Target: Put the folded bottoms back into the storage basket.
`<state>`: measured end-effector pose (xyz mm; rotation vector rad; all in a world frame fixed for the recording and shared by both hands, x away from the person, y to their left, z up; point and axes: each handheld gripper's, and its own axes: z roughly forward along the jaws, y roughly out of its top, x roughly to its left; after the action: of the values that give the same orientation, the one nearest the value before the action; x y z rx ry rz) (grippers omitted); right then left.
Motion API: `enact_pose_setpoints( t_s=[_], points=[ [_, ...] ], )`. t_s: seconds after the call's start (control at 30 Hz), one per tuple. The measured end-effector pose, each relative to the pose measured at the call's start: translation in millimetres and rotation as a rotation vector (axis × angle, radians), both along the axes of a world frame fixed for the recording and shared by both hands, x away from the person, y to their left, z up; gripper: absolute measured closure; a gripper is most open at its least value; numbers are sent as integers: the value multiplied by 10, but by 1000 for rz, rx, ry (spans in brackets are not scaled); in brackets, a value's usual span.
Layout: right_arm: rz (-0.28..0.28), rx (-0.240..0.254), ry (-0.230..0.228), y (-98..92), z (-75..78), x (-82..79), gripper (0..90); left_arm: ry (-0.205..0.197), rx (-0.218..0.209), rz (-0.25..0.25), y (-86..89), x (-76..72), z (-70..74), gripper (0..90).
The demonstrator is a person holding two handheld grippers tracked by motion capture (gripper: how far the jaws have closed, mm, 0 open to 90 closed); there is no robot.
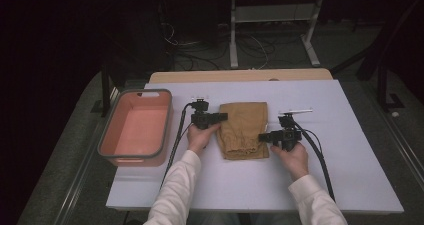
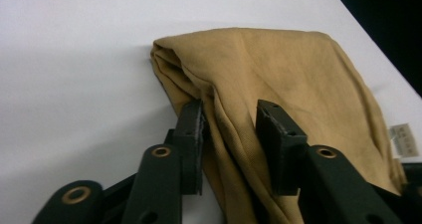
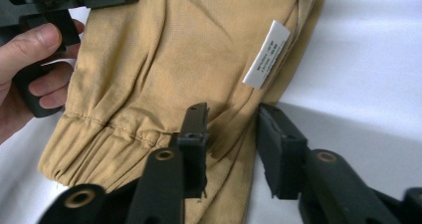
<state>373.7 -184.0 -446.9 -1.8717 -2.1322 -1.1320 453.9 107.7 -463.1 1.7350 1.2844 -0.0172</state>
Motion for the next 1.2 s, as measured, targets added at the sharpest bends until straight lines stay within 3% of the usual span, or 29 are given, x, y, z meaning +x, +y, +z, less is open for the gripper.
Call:
enact_pose_setpoints(
  t_s=[0.2, 0.37, 0.7, 1.2],
  points=[
    [3, -16, -2, 46, -19, 0, 811, -6, 8, -4, -53, -40, -7, 779],
    [2, -29, -14, 72, -15, -21, 839, -14, 11, -15, -86, -53, -5, 841],
    [14, -32, -29, 66, 25, -53, 846, -38, 9, -23, -82, -68, 54, 857],
    [36, 5, -38, 55, 184, -91, 847, -98, 27, -43, -90, -121, 366, 857]
  ],
)
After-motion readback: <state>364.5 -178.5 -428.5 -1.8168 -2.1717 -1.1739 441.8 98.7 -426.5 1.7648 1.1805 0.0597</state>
